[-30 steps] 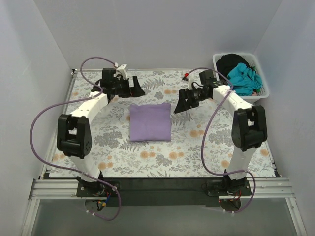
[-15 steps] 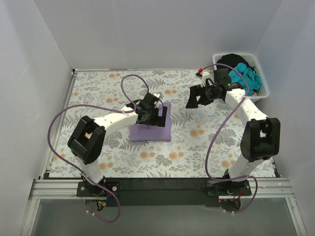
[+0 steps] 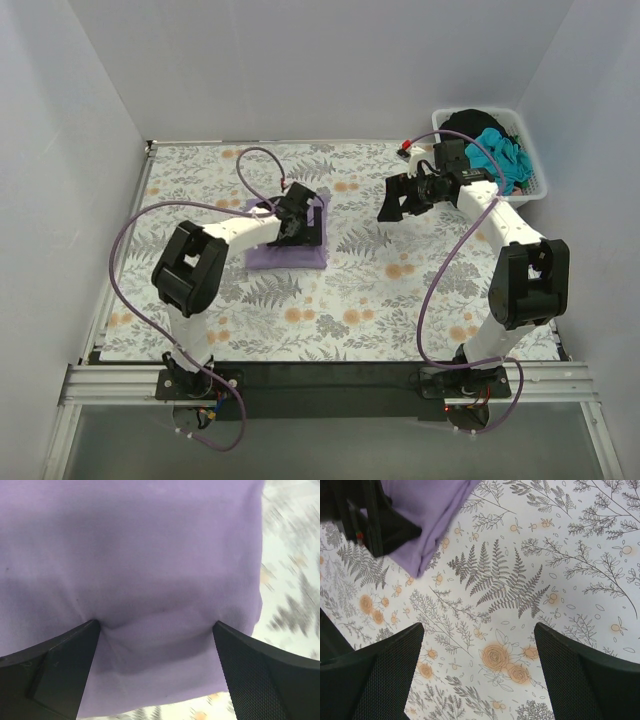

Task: Fold and stack the t-shirts
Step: Neatly place the folded tshirt to the corner

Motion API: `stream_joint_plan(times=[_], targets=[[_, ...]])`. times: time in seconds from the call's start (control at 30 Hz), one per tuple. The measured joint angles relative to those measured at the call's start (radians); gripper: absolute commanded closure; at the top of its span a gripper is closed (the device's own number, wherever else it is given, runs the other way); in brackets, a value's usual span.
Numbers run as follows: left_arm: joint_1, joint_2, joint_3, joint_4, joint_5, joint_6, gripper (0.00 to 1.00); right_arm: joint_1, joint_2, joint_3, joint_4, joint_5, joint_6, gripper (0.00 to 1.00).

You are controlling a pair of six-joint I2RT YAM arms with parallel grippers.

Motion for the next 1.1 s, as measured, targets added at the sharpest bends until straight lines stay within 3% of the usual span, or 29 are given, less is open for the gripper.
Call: stream_joint_plan(times=[0.23,0.53,0.73,0.93,1.1], targets=[[0.259,0.041,0.051,-0.007,0.003,0.043,0.02,-0.008,0.003,-0.026,-0.001,-0.012,-0.003,0.02],[0.509,0.121,0.167,-0.034,0.139,0.314,0.02,-0.011,0.007,-0.026,0.0,-0.031,-0.003,0.02],[0.676,0.246,0.337,-0.043,0.174,0.453,0.02,-0.011,0.024,-0.026,0.0,-0.036,-0.005,0.02],[0.783,0.383,0.537,-0.053,0.176,0.52,0.02,-0.011,0.03,-0.026,0.0,-0.036,-0.005,0.02],[0.827,0.435,0.609,-0.031,0.218,0.595,0.02,-0.011,0.03,-0.026,0.0,-0.039,-0.006,0.02]])
